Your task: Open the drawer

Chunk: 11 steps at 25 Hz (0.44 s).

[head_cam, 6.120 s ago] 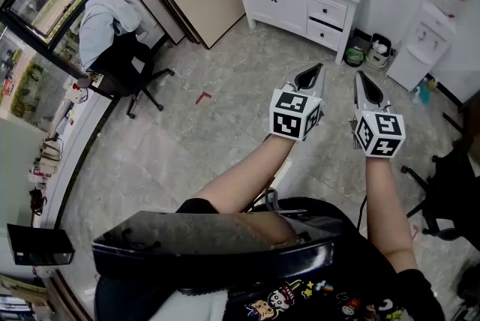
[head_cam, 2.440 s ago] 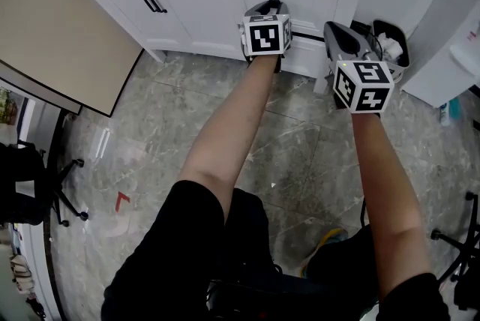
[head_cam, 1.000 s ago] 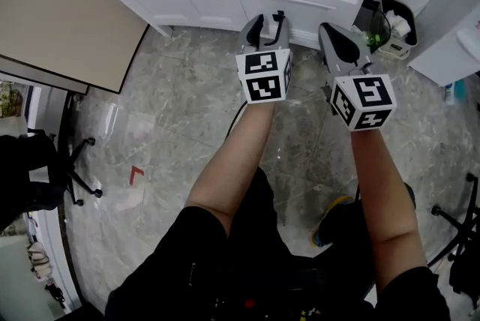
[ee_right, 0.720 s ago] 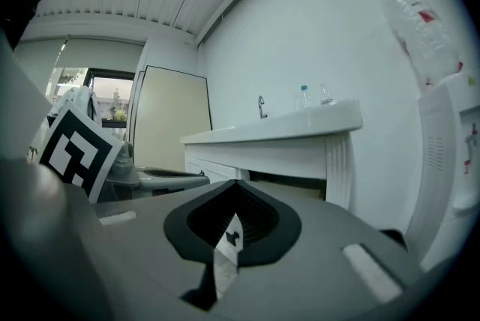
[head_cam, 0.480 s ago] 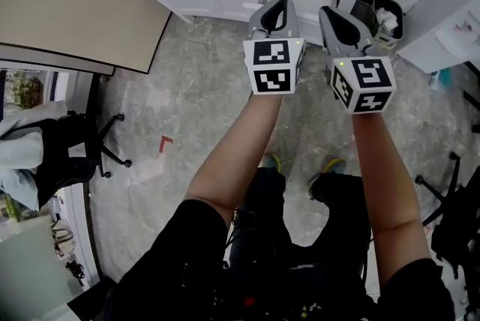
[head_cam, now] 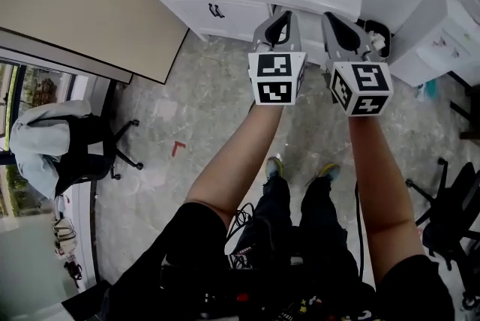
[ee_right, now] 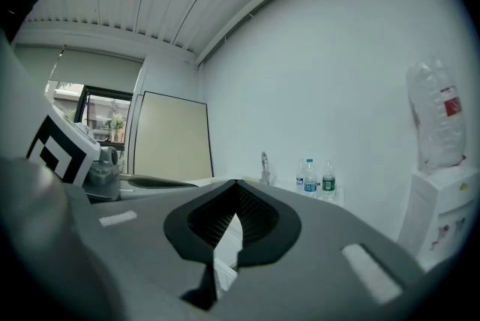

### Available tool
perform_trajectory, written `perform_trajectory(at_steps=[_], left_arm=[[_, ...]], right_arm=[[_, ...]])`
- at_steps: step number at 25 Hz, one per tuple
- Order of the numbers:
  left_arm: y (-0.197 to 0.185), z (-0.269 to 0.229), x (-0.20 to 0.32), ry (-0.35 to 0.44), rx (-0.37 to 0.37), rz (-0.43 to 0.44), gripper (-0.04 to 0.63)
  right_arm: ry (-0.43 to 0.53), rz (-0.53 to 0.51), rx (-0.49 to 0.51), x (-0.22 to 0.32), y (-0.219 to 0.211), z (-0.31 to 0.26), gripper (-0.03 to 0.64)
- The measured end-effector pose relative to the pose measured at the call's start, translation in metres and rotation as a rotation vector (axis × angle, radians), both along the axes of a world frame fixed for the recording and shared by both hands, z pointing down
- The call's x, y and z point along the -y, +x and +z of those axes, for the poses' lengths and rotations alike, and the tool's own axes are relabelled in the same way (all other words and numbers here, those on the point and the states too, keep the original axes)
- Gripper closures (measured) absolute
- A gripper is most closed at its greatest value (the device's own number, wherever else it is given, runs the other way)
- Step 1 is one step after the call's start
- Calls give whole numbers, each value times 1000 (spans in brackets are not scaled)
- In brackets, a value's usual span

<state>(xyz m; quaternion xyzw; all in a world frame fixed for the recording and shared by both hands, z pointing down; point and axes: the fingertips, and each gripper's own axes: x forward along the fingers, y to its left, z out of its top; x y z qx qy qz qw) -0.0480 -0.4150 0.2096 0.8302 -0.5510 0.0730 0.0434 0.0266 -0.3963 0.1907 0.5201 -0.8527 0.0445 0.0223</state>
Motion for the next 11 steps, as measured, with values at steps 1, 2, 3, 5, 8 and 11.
perform_trajectory(at_steps=[1, 2, 3, 5, 8, 11], left_arm=[[1, -5, -6, -1, 1, 0, 587], [3, -7, -11, -5, 1, -1, 587], [6, -8, -15, -10, -1, -4, 586], [12, -10, -16, -10, -11, -11, 587], [15, -22, -15, 19, -33, -11, 587], [13, -19, -34, 19, -52, 2, 586]], right_arm=[[-2, 3, 3, -4, 2, -5, 597], [-7, 5, 4, -7, 5, -9, 597], [-12, 6, 4, -10, 10, -11, 597], [-10, 7, -2, -9, 20, -15, 597], [18, 11, -17, -11, 23, -25, 597], [17, 17, -33, -26, 17, -19, 597]])
